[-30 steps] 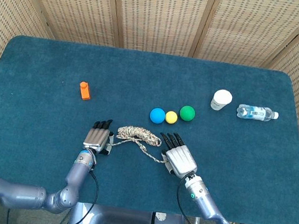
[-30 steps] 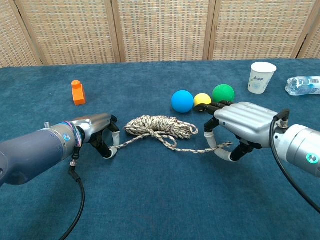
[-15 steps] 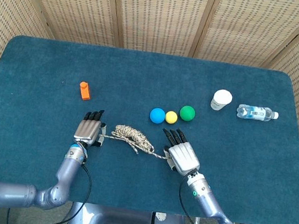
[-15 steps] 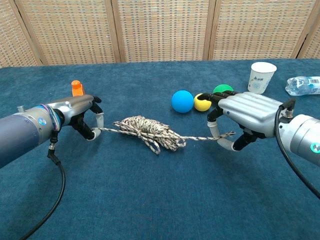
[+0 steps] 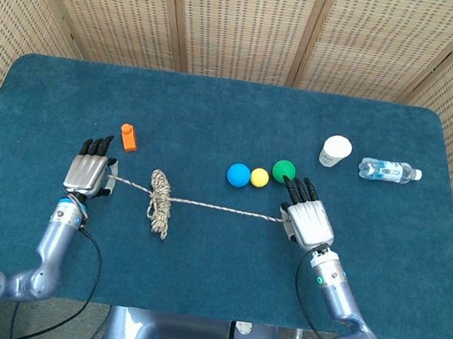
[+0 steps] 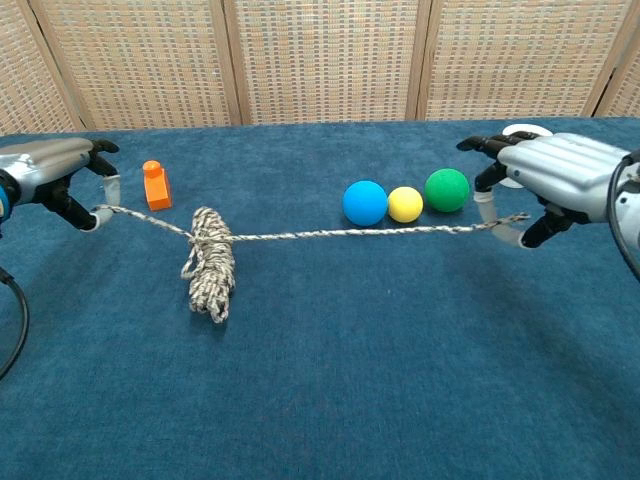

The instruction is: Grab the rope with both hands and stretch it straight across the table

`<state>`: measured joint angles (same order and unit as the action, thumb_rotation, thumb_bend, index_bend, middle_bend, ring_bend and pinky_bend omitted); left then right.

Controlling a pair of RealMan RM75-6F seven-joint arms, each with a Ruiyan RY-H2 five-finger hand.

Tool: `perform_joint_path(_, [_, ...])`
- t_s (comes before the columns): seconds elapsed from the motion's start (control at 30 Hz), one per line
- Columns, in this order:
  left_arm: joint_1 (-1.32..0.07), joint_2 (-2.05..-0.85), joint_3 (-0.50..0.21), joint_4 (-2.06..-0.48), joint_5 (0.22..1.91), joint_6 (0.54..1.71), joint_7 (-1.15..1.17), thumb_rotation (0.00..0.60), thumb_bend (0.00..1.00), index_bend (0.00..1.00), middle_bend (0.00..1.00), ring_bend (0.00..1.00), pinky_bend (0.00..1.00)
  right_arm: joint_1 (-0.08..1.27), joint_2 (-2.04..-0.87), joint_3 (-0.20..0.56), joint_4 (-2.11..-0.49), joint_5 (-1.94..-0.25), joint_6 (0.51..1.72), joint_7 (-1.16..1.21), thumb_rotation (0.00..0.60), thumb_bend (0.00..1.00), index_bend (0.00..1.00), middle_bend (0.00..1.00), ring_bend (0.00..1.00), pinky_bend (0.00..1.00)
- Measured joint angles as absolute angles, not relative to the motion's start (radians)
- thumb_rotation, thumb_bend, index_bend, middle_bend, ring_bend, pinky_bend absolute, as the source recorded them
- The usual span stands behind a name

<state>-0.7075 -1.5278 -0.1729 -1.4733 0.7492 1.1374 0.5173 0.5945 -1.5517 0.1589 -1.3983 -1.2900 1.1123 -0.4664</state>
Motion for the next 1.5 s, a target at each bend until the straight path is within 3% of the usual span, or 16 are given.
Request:
perform_joint_path(0.37, [-0.632,-1.448,-0.141,-1.407,0.863,1.102,0.389,0.6,0.5,0.66,0.0,0.0,0.0,0.557,-1.465,0.156,-1.358,-1.275,1.142,-0.469,0.6,0.53,0.69,0.0,0.0,0.0])
perform_joint_path(0.73, [-0.599,-1.431,-0.144,-1.373,0.897,1.091,0.357,0.6,0.5,0.66,0.0,0.0,0.0,0.536,-1.456,0.142,-1.301,-1.276,1.145,-0.433,0.6,0.53,0.69,0.0,0.0,0.0])
perform_joint_path(0.8, [-0.597,-1.432,-0.147,-1.374,0.899,1.088,0.357,0.6,0.48,0.66,0.0,0.0,0.0,0.535,-1.458,0.14,-1.3,-1.28,1.145,-0.428,0.6,0.52,0.63,0.0,0.0,0.0])
perform_joint_path(0.83, [-0.596,-1.432,-0.147,-1.375,0.901,1.085,0.357,0.6,0.42,0.62,0.0,0.0,0.0,0.535,-1.458,0.138,-1.301,-1.283,1.144,-0.425,0.6,0.5,0.56,0.0,0.0,0.0])
perform_joint_path(0.87, [-0.595,-1.432,-0.147,-1.378,0.903,1.082,0.356,0.6,0.36,0.54,0.0,0.0,0.0,0.535,-1.459,0.137,-1.301,-1.286,1.144,-0.419,0.6,0.44,0.4,0.0,0.0,0.0])
perform_joint_path(0.9, [-0.594,-1.431,-0.147,-1.38,0.903,1.078,0.354,0.6,0.23,0.36,0.0,0.0,0.0,0.534,-1.459,0.136,-1.302,-1.288,1.143,-0.413,0.6,0.34,0.22,0.0,0.0,0.0])
perform_joint_path(0.93, [-0.594,-1.43,-0.148,-1.382,0.903,1.073,0.353,0.6,0.1,0.17,0.0,0.0,0.0,0.534,-1.458,0.135,-1.304,-1.289,1.143,-0.407,0.6,0.26,0.12,0.0,0.0,0.0])
perform_joint_path(0.97, [-0.593,-1.427,-0.147,-1.385,0.902,1.066,0.351,0.6,0.05,0.07,0.0,0.0,0.0,0.533,-1.458,0.135,-1.308,-1.291,1.143,-0.396,0.6,0.16,0.03,0.0,0.0,0.0])
perform_joint_path(1.0, [-0.593,-1.424,-0.148,-1.388,0.901,1.059,0.349,0.6,0.01,0.0,0.0,0.0,0.0,0.532,-1.457,0.135,-1.312,-1.293,1.144,-0.385,0.6,0.09,0.0,0.0,0.0,0.0])
perform_joint_path(1.1, [-0.587,-1.413,-0.151,-1.396,0.911,1.052,0.326,0.6,0.0,0.0,0.0,0.0,0.0,0.526,-1.452,0.136,-1.331,-1.312,1.159,-0.343,0.6,0.0,0.0,0.0,0.0,0.0])
perform_joint_path(1.33, [-0.549,-1.358,-0.169,-1.447,0.977,1.095,0.222,0.6,0.0,0.0,0.0,0.0,0.0,0.496,-1.42,0.136,-1.397,-1.381,1.249,-0.259,0.6,0.0,0.0,0.0,0.0,0.0])
perform_joint_path(1.5, [-0.476,-1.277,-0.164,-1.56,1.056,1.201,0.156,0.6,0.0,0.0,0.0,0.0,0.0,0.423,-1.362,0.116,-1.483,-1.426,1.357,-0.204,0.6,0.0,0.0,0.0,0.0,0.0])
